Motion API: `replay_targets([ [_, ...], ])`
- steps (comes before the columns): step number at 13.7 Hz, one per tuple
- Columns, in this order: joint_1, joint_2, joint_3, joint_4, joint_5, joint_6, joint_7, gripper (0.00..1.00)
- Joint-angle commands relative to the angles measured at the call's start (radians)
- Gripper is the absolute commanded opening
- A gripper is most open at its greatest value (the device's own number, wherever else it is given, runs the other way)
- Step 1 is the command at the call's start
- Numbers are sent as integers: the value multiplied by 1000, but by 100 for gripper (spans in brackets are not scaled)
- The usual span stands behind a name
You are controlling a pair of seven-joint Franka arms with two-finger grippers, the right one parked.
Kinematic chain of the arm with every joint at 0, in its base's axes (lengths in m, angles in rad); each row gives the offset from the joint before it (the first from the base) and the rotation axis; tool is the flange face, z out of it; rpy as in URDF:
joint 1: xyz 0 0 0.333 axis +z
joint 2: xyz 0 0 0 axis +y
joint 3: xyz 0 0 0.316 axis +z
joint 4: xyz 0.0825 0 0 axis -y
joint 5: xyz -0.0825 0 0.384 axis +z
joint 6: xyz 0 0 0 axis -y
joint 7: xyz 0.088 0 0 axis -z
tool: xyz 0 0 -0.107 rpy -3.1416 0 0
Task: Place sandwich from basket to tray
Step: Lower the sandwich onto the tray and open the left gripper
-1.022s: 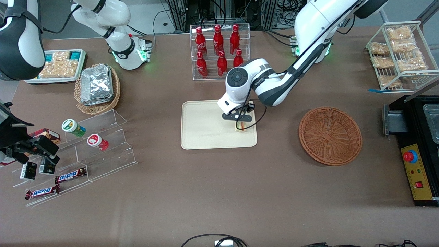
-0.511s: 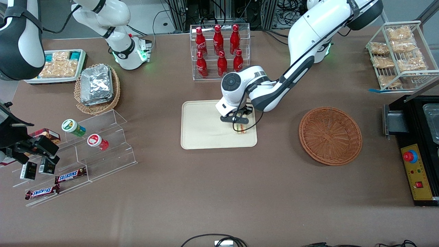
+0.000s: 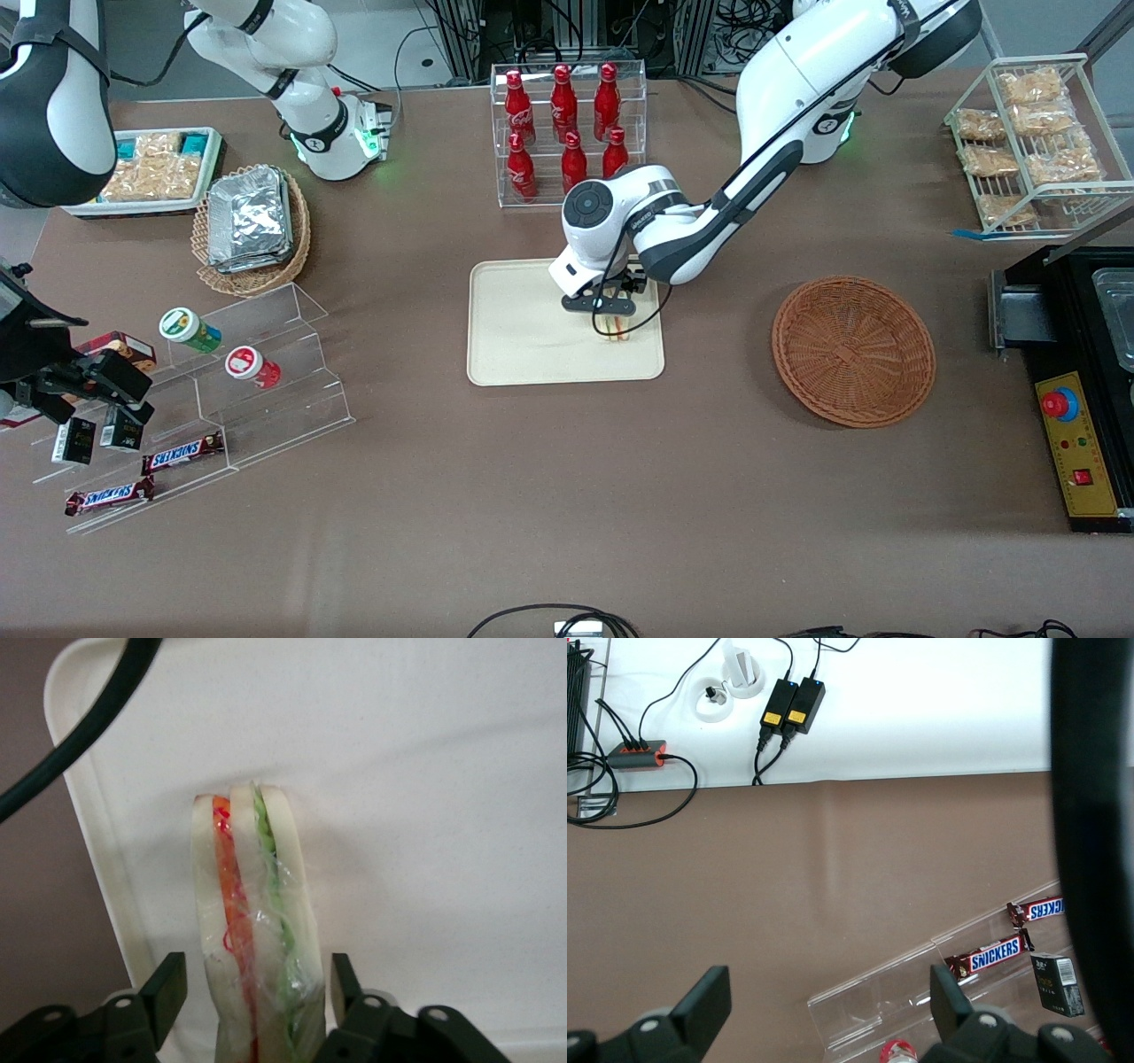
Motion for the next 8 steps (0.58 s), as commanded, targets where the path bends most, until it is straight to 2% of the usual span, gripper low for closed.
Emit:
replay_targets([
  [1,8,-13,0,61,6,-69,-24,100],
  [5,71,-26,0,175,-48,-168,-26,100],
  [8,131,-49,0,235,-52,-244,-72,100],
])
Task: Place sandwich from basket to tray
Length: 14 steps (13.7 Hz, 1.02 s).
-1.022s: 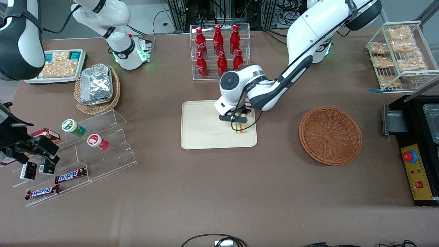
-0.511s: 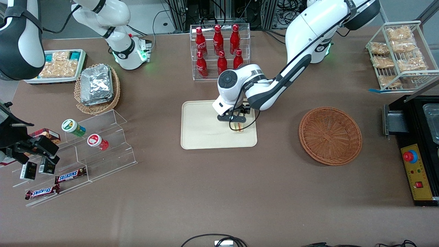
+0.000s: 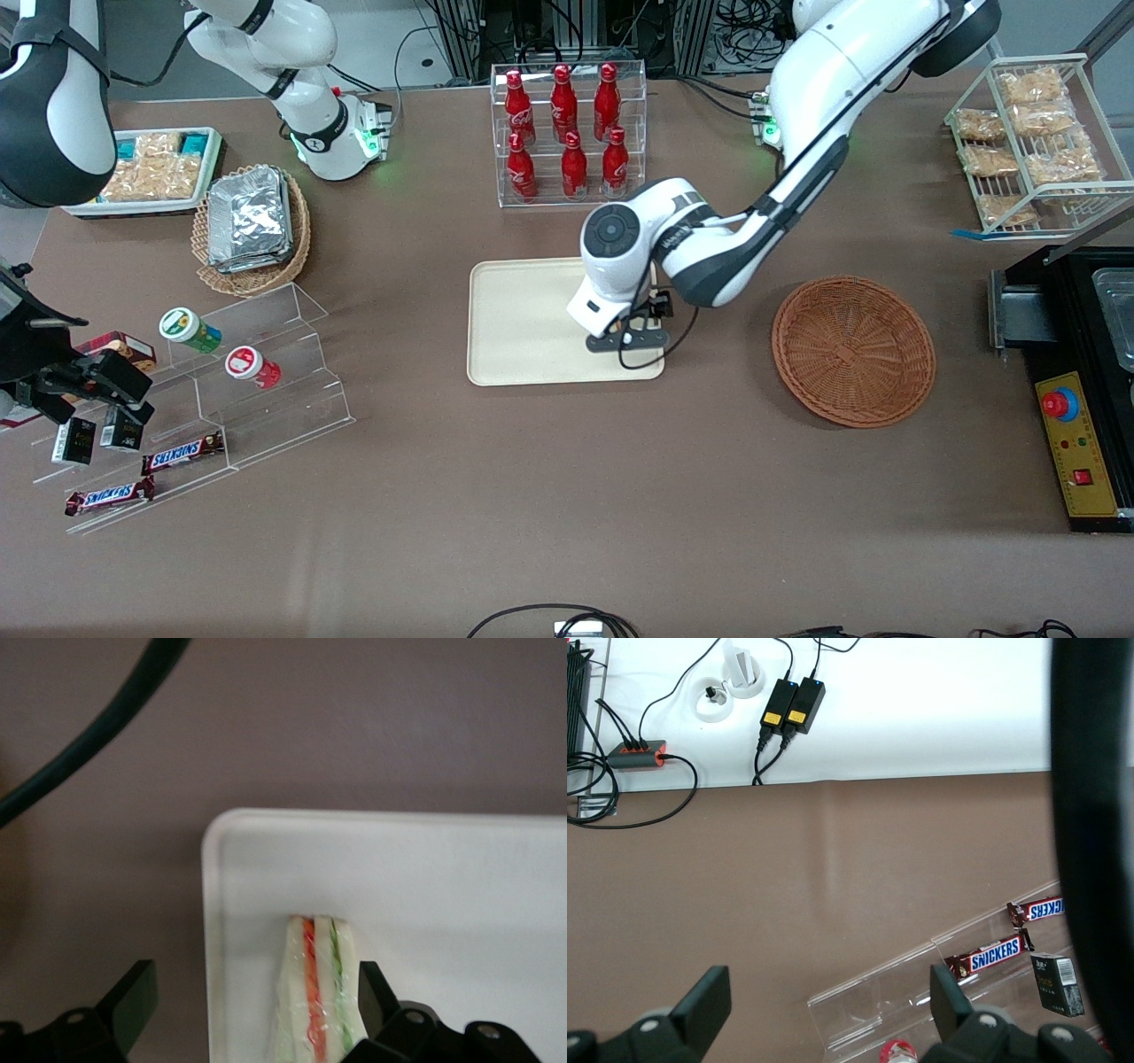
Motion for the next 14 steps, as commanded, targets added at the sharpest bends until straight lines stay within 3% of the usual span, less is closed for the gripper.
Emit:
replay_targets([
  [1,54,-43,-5,46,-18,-86,-42,100],
  [4,120,-83,-7,80,-18,-149,-100,100],
  [10,243,-178,-10,89,-86,-247,-77,100],
  [12,269,-193,-7,98,-87,-275,-33,100],
  [14,307,-237,-2,97,-141,-310,79,100],
])
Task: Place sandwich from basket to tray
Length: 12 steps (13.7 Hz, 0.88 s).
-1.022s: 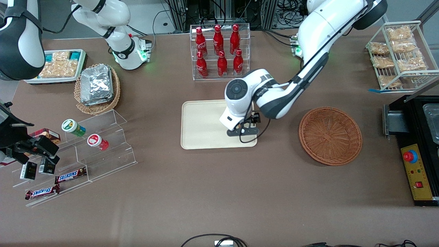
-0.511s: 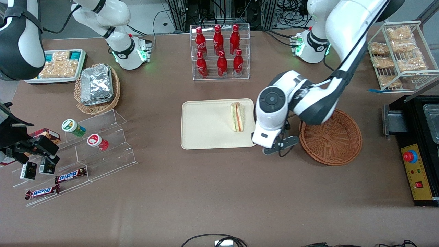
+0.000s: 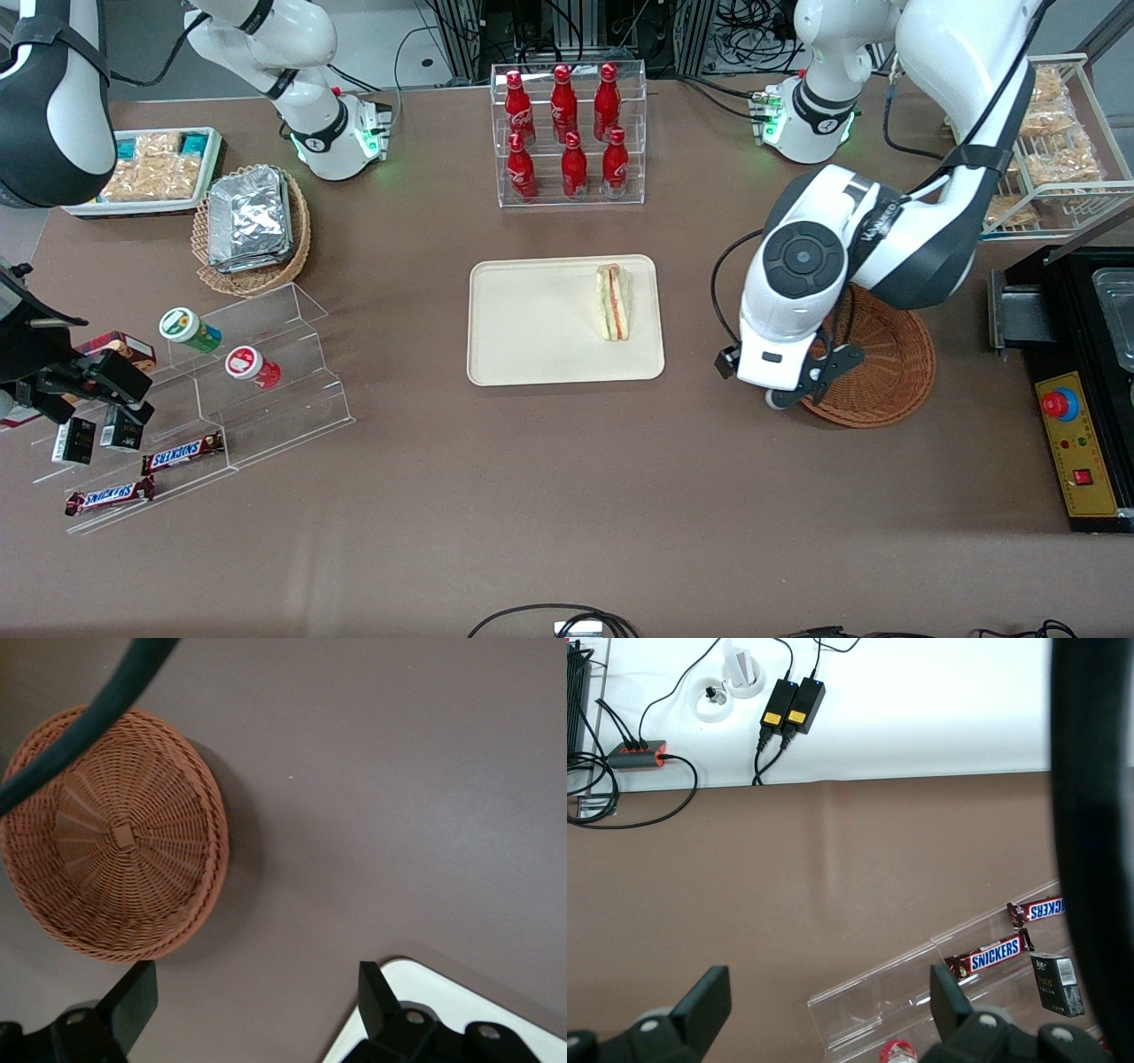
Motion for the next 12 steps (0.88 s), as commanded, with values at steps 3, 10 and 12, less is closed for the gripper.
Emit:
replay_targets([
  [3,42,-165,133,-3,-180,-107,310,100],
  [10,35,-356,448,5,-366,-317,870,100],
  [12,-1,-397,547,5,-397,-354,1014,100],
])
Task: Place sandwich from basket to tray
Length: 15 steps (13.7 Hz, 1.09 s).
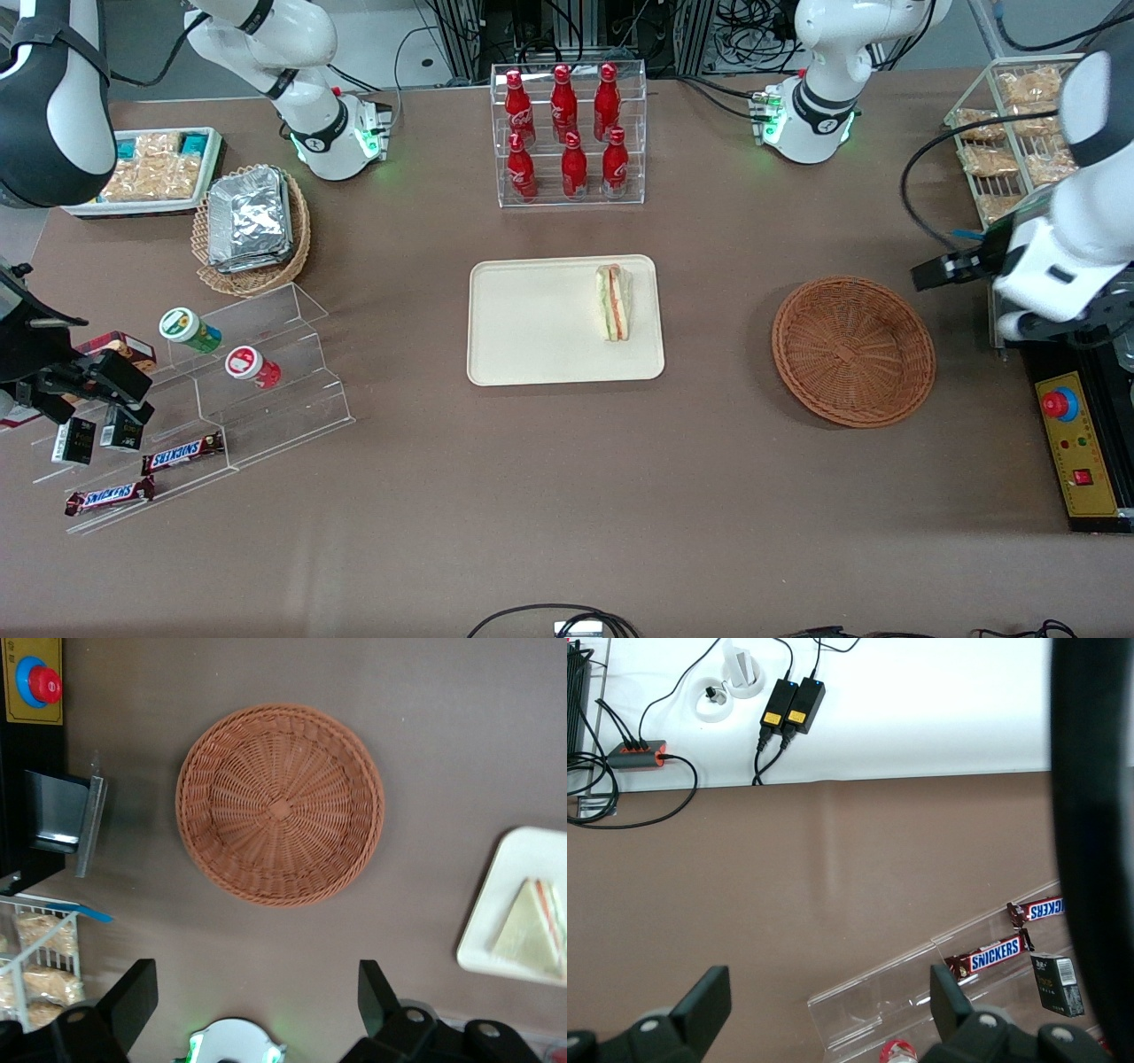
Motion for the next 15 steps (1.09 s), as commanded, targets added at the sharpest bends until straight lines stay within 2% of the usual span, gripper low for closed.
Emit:
replay_targets([
  [1,-62,-62,127,-9,-40,-47,197,100],
  [3,-83,-84,162,-9,-38,-67,276,100],
  [7,-123,-86,159,0,-21,-67,265,100],
  [15,-126,-84,153,20,-23,-73,265,100],
])
